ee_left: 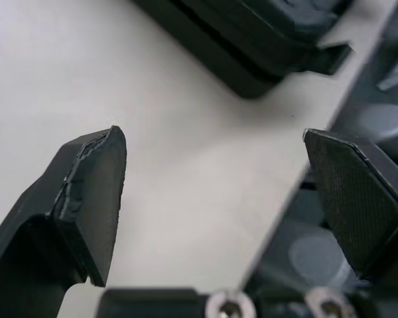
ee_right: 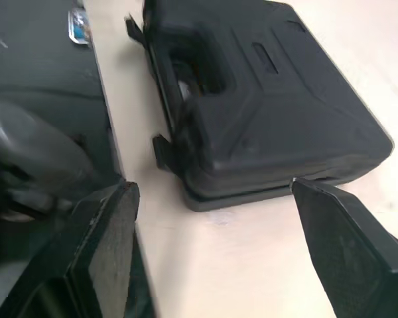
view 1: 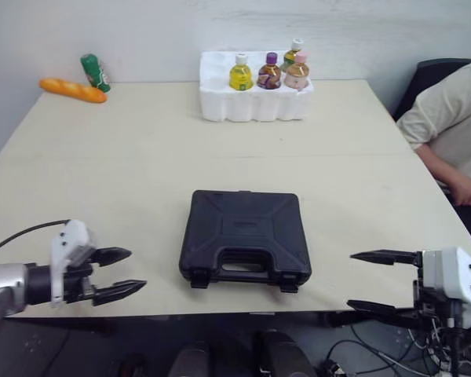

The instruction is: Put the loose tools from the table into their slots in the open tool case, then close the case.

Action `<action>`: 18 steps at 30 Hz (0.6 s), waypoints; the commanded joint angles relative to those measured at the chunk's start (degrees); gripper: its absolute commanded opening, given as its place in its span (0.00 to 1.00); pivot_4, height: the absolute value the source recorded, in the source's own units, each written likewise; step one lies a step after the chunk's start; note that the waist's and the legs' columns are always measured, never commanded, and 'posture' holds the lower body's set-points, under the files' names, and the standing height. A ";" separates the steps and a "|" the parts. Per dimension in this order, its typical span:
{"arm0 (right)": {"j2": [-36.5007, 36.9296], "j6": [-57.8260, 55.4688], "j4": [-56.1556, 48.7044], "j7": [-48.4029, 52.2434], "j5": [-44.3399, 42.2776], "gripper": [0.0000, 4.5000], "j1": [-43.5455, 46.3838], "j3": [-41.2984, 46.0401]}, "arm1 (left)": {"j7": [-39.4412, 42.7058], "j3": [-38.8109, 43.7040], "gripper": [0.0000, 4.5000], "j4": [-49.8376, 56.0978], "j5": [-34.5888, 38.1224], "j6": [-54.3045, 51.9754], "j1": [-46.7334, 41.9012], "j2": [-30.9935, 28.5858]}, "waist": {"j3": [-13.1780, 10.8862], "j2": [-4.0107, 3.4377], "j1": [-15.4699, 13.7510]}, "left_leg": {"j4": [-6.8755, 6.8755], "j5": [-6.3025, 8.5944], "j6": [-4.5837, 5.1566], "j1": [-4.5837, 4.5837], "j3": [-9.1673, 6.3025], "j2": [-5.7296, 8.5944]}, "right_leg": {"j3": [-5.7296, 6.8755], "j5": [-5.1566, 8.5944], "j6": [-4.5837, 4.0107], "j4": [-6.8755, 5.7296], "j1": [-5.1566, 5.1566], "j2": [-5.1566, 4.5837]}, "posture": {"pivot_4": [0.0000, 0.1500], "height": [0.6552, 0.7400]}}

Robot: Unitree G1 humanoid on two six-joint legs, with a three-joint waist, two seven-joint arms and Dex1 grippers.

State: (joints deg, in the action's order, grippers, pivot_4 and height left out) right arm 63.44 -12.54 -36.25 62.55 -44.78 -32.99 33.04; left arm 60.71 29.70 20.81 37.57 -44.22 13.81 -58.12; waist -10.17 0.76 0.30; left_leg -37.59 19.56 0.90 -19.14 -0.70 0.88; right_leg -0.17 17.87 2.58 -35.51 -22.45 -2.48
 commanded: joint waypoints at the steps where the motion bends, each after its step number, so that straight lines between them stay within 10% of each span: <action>1: -1.72 -3.16 -0.06 1.98 0.05 0.84 0.38 -1.18 | 0.21 -0.77 0.99 -4.91 -1.32 1.80 -3.91 -1.12 | -0.03 -0.05 -0.59 | 0.02 0.00 0.00 -0.01 0.00 0.00 | 0.03 -0.01 0.02 0.01 -0.06 -0.03 | 1.00 0.96; 7: -2.99 -5.11 -0.89 3.50 4.27 0.78 1.72 -6.18 | -2.05 -5.06 0.94 -8.10 -0.67 1.56 -13.49 0.77 | -0.05 -0.08 -1.79 | 0.29 0.08 0.01 -0.16 0.01 0.01 | 0.18 -0.47 0.87 0.12 -0.43 -0.18 | 1.00 0.96; 15: -4.68 -6.68 3.80 4.02 11.76 0.00 11.04 -23.38 | -8.10 -21.83 0.18 -24.58 -11.03 7.66 -37.87 11.04 | -0.02 -0.05 -1.74 | 0.11 -0.05 -0.19 -0.75 -0.02 0.06 | 0.23 -0.51 0.97 -0.20 -1.13 -0.13 | 1.00 0.96; 18: -7.08 -7.64 6.74 3.11 14.83 0.00 18.02 -30.07 | -10.40 -26.74 0.01 -35.31 -16.13 11.32 -47.53 16.60 | -0.01 -0.03 -1.53 | -0.26 -0.07 -0.19 -1.02 -0.10 0.09 | 0.26 -0.59 1.07 -0.39 -1.26 -0.12 | 1.00 0.96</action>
State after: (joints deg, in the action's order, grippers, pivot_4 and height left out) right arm 57.36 -19.63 -30.20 66.10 -31.40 -17.66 5.82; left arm 51.90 4.44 -9.91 24.33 -35.71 -29.87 -42.90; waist -10.18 0.73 -1.23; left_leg -37.90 19.49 0.71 -20.14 -0.79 0.98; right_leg 0.09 17.29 3.65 -35.92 -23.70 -2.60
